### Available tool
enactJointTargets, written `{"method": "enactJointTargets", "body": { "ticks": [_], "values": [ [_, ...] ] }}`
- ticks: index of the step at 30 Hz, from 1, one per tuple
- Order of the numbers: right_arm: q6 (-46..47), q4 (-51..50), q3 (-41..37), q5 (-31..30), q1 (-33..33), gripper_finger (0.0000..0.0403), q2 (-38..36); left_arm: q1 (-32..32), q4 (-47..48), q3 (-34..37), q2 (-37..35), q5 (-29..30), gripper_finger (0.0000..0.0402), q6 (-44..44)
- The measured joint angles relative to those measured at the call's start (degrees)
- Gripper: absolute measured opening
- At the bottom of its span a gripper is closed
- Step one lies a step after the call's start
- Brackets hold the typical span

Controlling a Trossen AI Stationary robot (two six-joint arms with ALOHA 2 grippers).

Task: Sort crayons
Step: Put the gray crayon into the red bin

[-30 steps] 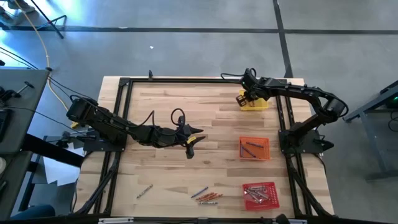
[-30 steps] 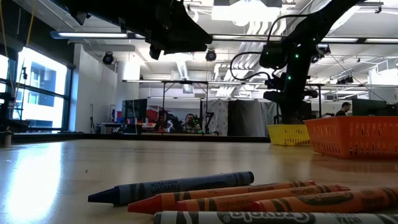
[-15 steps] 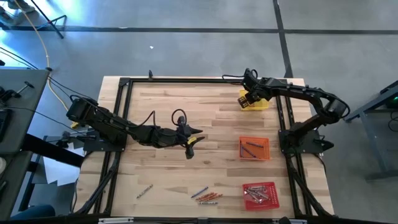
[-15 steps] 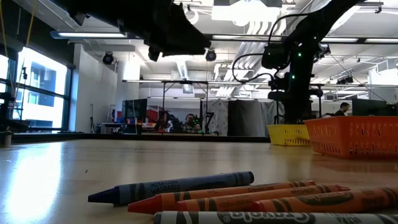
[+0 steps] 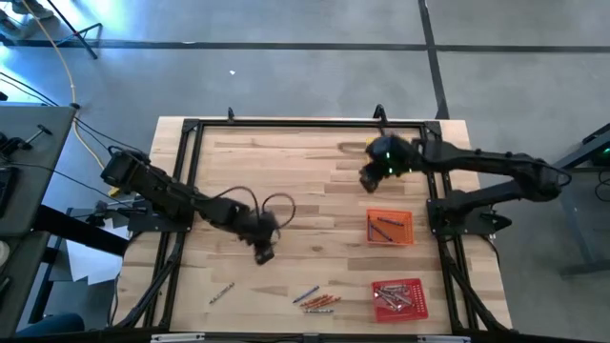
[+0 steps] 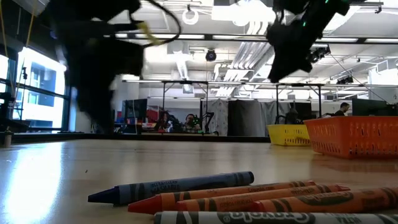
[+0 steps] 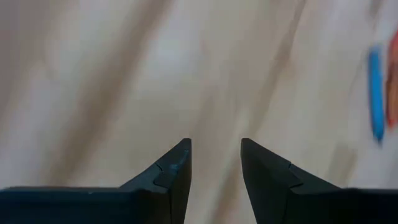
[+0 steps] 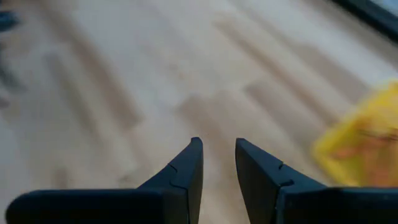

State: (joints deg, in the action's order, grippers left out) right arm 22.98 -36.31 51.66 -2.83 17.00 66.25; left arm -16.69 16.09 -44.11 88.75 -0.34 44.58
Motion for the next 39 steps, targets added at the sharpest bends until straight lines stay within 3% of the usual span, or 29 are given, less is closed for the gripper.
{"method": "enactJointTargets", "body": {
  "ticks": [4, 7, 13, 20, 28, 39],
  "values": [
    [2.9, 2.8, 0.0, 0.0, -11.2, 0.0089, -0.4, -6.5, 6.9, -1.5, 0.0, -5.6, 0.0126, 10.5],
    [5.1, 5.3, 0.0, -1.4, -18.2, 0.0089, 0.4, -11.8, 11.9, -4.6, 0.0, -6.5, 0.0126, 16.2],
    [10.8, 6.9, 0.0, -9.3, -28.7, 0.0089, 1.6, -18.7, 23.6, -9.9, 0.0, -3.7, 0.0126, 25.3],
    [17.3, 8.8, 0.0, -15.7, -38.0, 0.0089, 3.2, -23.9, 25.0, -10.0, 1.0, -1.9, 0.0126, 34.9],
    [18.0, 14.2, 0.0, -21.4, -44.4, 0.0089, 3.6, -28.3, 24.1, -10.0, 6.0, -5.9, 0.0126, 43.7],
    [16.8, 14.9, 0.0, -21.9, -44.7, 0.0089, 3.6, -31.6, 18.6, -10.3, 11.5, -8.2, 0.0126, 50.2]
  ]
}}
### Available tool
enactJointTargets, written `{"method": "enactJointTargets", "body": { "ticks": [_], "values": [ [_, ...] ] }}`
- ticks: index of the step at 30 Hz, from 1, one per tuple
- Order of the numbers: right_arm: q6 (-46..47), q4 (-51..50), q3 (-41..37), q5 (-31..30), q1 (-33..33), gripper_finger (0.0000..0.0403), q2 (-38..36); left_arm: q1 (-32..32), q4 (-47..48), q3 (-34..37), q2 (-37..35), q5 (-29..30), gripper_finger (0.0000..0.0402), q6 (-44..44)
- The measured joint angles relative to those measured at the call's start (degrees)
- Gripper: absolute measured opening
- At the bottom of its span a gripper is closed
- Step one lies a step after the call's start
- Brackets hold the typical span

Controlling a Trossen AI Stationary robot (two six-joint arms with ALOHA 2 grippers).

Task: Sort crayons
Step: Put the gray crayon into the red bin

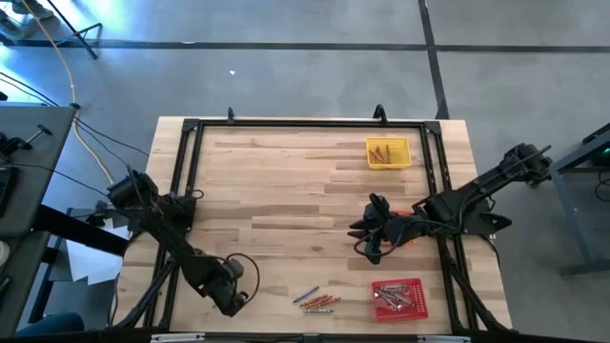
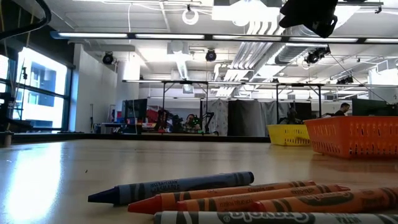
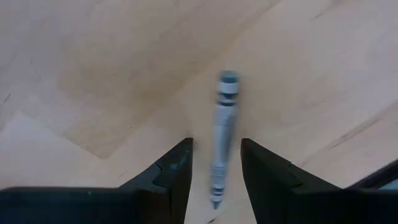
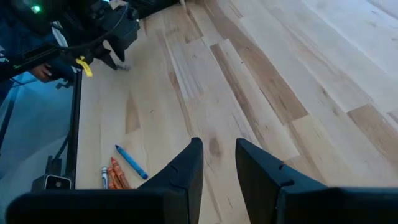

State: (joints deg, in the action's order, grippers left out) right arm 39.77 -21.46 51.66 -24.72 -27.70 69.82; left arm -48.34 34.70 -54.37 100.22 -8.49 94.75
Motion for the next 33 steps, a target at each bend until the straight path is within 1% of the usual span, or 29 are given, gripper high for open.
{"method": "enactJointTargets", "body": {
  "ticks": [3, 6, 9, 12, 13, 18, 22, 23, 27, 30, 32, 33],
  "values": [
    [-1.1, 0.2, 0.0, -0.4, 0.0, 0.0089, 0.0, -0.1, 0.5, 0.0, 1.2, 0.0, 0.0123, 1.2],
    [-1.2, 0.3, 0.0, -0.4, 0.0, 0.0089, 0.0, -0.1, 1.1, 0.0, 1.7, 0.1, 0.0105, 1.3],
    [-1.4, 0.4, 0.0, -0.4, 0.0, 0.0089, 0.0, 0.2, 2.3, 0.0, 1.8, -0.1, 0.0068, 2.3],
    [-1.6, 0.4, 0.0, -0.4, -0.1, 0.0089, 0.0, 0.2, 3.0, 0.0, 1.8, -0.1, 0.0019, 2.2],
    [-1.9, 0.4, 0.0, -0.4, -0.1, 0.0089, 0.0, 0.2, 2.9, 0.0, 1.8, -0.1, 0.001, 2.0],
    [-2.3, 0.4, 0.0, -0.4, -0.1, 0.0089, 0.0, 1.3, 2.8, -0.1, 1.9, -0.6, 0.0006, -0.8],
    [-2.3, 0.4, 0.0, -0.4, -0.1, 0.0089, 0.0, 2.7, 4.5, -2.3, 1.8, -0.3, 0.0003, -5.5],
    [-2.3, 0.4, 0.0, -0.3, -0.1, 0.0089, 0.0, 3.2, 5.5, -3.1, 1.9, 0.6, 0.0003, -7.1],
    [-2.7, -0.2, 0.0, 0.8, -0.1, 0.0089, -0.2, 5.8, 9.6, -6.0, 0.5, 10.0, 0.0001, -12.4],
    [-2.7, -1.6, 0.0, 0.8, -0.1, 0.0089, -0.7, 7.7, 11.8, -8.1, -1.1, 14.6, 0.0001, -17.3],
    [-2.7, -2.7, 0.0, 0.6, 0.2, 0.0089, -1.1, 9.4, 12.0, -9.4, -2.3, 19.5, 0.0001, -22.2],
    [-2.7, -3.2, 0.0, 0.1, 0.4, 0.0089, -1.3, 10.5, 11.8, -10.1, -2.9, 22.9, 0.0, -24.8]
  ]
}}
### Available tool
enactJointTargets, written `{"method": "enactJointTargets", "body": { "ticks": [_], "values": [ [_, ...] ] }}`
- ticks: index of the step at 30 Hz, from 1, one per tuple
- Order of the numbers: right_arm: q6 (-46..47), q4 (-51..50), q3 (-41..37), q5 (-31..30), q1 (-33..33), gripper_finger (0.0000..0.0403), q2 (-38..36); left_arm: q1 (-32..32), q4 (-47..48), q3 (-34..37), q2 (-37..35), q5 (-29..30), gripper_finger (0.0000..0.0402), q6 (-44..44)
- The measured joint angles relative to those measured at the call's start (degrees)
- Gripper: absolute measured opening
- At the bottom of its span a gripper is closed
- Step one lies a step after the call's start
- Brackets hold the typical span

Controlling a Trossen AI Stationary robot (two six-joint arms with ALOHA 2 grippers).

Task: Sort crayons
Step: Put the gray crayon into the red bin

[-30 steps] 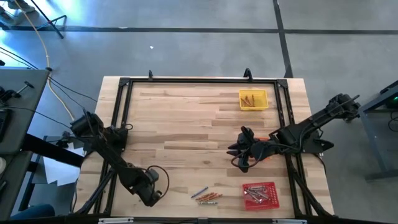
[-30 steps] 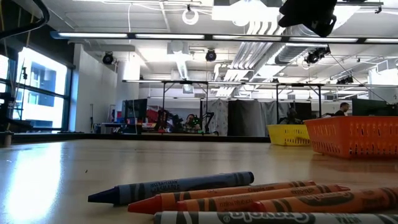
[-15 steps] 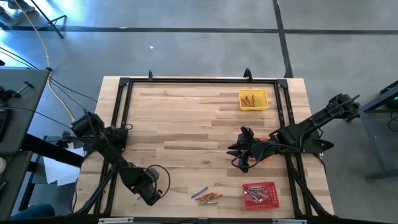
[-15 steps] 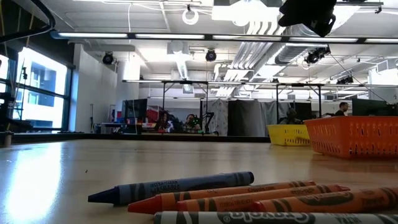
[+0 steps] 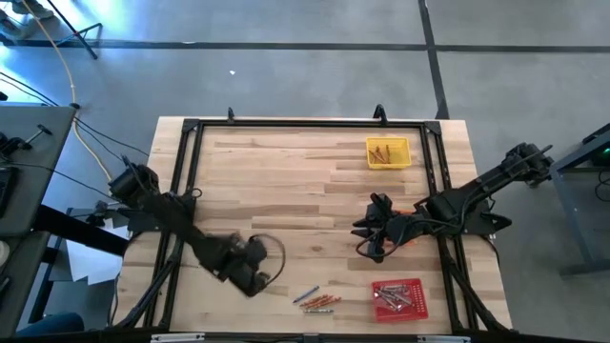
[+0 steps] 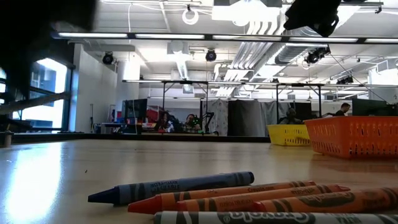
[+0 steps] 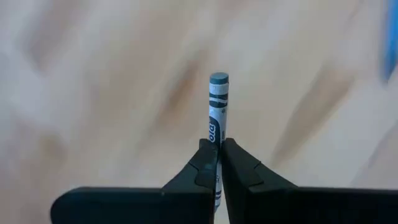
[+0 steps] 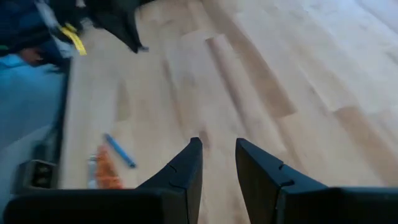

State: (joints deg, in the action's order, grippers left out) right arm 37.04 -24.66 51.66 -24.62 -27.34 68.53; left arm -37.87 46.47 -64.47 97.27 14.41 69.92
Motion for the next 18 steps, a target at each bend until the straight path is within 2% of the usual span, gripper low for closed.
{"method": "enactJointTargets", "body": {
  "ticks": [5, 8, 10, 13, 15, 18],
  "values": [
    [-2.8, -1.4, 0.0, -7.9, 0.8, 0.0089, -0.4, 4.6, -1.9, -4.2, -3.0, 18.1, 0.0, -14.3],
    [-5.6, -0.4, 0.0, -14.8, 1.5, 0.0089, -0.4, 6.3, -9.2, -6.2, -4.7, 29.9, 0.0, -26.1],
    [-8.0, 1.2, 0.0, -20.3, 1.6, 0.0089, -0.4, 7.0, -17.0, -6.8, -5.5, 35.5, 0.0, -35.2],
    [-13.5, 7.2, 0.0, -25.2, 1.6, 0.0089, -0.4, 7.6, -30.5, -6.8, -6.2, 40.2, 0.0, -49.2],
    [-17.9, 13.0, 0.0, -25.0, 1.6, 0.0089, -0.2, 7.9, -37.9, -6.8, -6.1, 40.8, 0.0, -57.6],
    [-25.6, 22.0, 0.0, -23.4, 1.3, 0.0089, 1.4, 8.6, -45.8, -6.9, -5.6, 40.5, 0.0, -65.3]
  ]
}}
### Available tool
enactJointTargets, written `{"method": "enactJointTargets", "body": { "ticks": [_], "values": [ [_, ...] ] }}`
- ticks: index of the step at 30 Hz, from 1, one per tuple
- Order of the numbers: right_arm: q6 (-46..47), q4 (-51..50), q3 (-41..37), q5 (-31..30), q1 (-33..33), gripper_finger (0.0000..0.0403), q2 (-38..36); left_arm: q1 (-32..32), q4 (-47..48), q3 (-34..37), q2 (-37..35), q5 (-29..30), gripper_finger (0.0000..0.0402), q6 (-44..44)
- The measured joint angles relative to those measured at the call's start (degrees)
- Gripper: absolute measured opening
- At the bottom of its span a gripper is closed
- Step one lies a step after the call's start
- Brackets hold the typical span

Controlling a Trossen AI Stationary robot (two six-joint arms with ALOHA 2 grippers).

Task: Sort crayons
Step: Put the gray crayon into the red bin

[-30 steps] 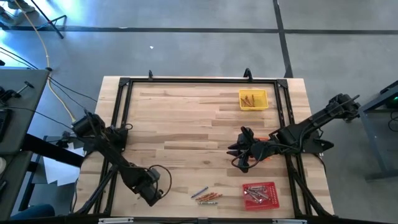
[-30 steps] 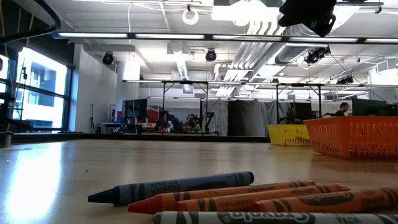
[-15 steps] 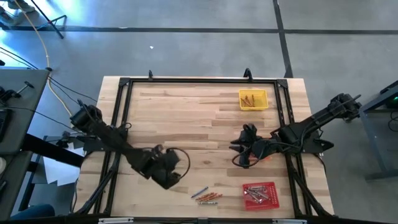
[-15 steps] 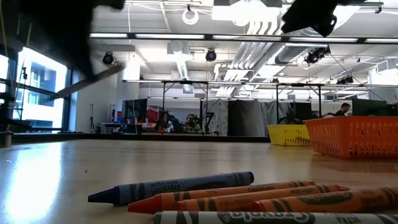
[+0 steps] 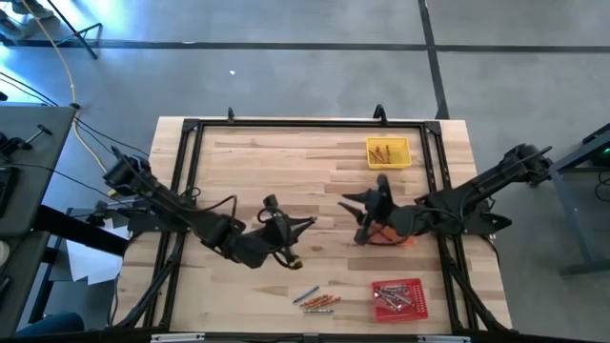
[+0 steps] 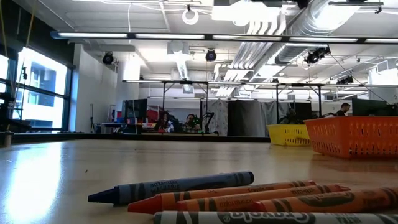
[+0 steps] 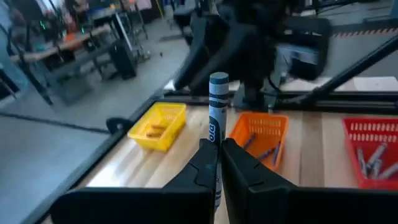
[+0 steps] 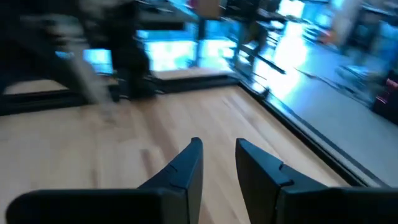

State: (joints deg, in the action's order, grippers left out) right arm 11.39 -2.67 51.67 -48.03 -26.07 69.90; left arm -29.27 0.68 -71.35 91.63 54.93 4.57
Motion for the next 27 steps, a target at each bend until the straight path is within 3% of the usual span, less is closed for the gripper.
{"method": "enactJointTargets", "body": {
  "ticks": [7, 13, 19, 27],
  "values": [
    [-7.8, 13.4, 0.0, 8.6, -0.1, 0.0089, 6.0, 1.6, -2.1, 0.5, 0.5, -0.6, 0.0, -1.8],
    [-8.9, 17.1, 0.0, 12.0, 0.0, 0.0089, 7.4, 1.6, -1.7, 1.3, 0.5, -2.2, 0.0, -0.3],
    [-9.1, 21.5, 0.0, 19.9, 0.3, 0.0089, 7.4, 1.6, -3.2, 1.4, 2.2, -2.7, 0.0, -0.2],
    [-9.0, 22.2, 0.0, 20.6, 0.3, 0.0089, 7.4, 2.0, -8.3, 1.4, 4.4, -4.1, 0.0, -2.3]
  ]
}}
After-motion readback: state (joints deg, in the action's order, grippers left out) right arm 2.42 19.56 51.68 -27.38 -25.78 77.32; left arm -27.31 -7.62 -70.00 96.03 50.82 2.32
